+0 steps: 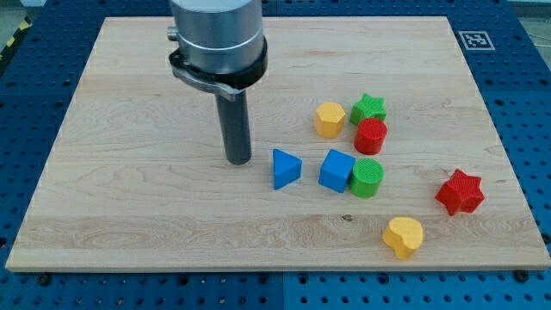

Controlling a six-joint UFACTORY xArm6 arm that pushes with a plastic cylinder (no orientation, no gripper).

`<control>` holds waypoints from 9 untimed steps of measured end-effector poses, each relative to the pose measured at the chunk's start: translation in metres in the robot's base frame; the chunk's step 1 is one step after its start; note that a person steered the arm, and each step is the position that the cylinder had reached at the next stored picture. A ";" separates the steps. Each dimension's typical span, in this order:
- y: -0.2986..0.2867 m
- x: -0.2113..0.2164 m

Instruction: Move the blue cube and green circle slightly to the right side of the board

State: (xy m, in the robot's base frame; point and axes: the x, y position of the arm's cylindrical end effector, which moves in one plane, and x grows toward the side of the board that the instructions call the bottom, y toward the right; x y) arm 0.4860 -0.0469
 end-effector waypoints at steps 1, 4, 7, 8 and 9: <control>0.020 0.000; 0.076 0.025; 0.102 0.042; 0.103 0.042; 0.118 0.042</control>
State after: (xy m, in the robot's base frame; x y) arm 0.5279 0.0707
